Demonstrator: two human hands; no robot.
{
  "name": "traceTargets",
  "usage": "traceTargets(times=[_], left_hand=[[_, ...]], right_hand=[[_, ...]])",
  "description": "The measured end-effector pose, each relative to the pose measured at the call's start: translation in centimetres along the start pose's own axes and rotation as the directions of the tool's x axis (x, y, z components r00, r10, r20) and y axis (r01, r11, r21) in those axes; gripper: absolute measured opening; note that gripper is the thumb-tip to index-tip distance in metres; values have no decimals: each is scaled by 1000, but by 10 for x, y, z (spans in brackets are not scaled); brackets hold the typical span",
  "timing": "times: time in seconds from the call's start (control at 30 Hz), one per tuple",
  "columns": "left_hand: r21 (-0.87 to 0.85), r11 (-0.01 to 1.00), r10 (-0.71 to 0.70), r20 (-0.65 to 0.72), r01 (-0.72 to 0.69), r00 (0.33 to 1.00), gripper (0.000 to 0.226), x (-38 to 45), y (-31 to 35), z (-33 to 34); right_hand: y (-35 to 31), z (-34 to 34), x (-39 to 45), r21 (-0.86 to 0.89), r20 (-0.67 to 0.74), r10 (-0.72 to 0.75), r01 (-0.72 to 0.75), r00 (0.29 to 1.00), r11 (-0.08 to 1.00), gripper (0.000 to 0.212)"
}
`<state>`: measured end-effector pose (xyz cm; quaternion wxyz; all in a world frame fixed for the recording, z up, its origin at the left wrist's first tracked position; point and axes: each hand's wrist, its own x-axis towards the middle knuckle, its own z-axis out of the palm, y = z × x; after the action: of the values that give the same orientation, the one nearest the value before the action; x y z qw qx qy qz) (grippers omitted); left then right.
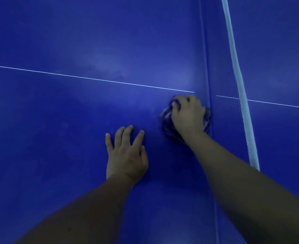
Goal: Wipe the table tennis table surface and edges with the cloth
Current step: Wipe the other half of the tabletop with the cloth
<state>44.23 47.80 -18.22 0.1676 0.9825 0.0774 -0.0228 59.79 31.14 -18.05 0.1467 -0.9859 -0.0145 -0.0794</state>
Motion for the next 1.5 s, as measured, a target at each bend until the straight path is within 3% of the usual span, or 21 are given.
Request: traceTargets(times=[0.07, 0.13, 0.23, 0.4, 0.47, 0.6, 0.77, 0.97, 1.07, 1.17, 1.23, 1.3, 1.4, 1.5], left_hand=[[1, 1000, 3, 25, -3, 1000, 50, 0, -2, 1], [-7, 1000, 9, 19, -9, 1000, 51, -1, -1, 1], [-105, 994, -18, -27, 15, 999, 53, -2, 3, -2], [-203, 979, -33, -48, 22, 998, 50, -3, 4, -8], [-197, 980, -10, -33, 3, 999, 41, -3, 1, -10], [-222, 974, 55, 15, -50, 998, 39, -4, -11, -19], [-175, 982, 91, 134, -67, 987, 48, -64, -31, -36], [-66, 994, 93, 87, -88, 992, 54, -205, -49, -29], [-34, 997, 72, 67, -70, 995, 55, -266, -62, -26], [14, 999, 34, 40, -35, 999, 53, -319, -80, -27], [53, 998, 25, 29, -26, 999, 53, -348, -93, -27], [61, 998, 22, 26, -24, 999, 52, -370, -105, -27], [37, 999, 6, 6, -6, 1000, 50, -384, -117, -26], [-21, 1000, 4, 0, -4, 1000, 50, -389, -124, -27]], right_hand=[[-14, 9, 28, -27, -4, 113, -113, 994, 993, 32], [-35, 17, 42, 1, 46, -27, 27, 999, 1000, 31], [-57, 19, 26, 78, 131, -285, 277, 949, 958, 28], [-35, -7, -62, 160, 141, -441, 419, 886, 894, 25], [-14, -18, -91, 119, 130, -430, 416, 894, 901, 25], [-21, -26, -121, 40, 122, -162, 158, 979, 987, 26], [-55, -39, -220, 147, 240, -404, 378, 883, 914, 32], [-13, -66, -342, 185, 192, -479, 447, 857, 875, 24], [-11, -65, -342, 150, 157, -396, 374, 905, 915, 21], [-41, -49, -305, 82, 115, -83, 74, 990, 994, 22], [-63, -35, -265, 74, 89, 81, -88, 993, 993, 28], [-83, -24, -226, 56, 94, 130, -136, 987, 989, 33], [-112, -8, -207, -6, 193, -64, 67, 979, 998, 36], [-141, -9, -259, 73, 203, -336, 328, 920, 942, 31]])
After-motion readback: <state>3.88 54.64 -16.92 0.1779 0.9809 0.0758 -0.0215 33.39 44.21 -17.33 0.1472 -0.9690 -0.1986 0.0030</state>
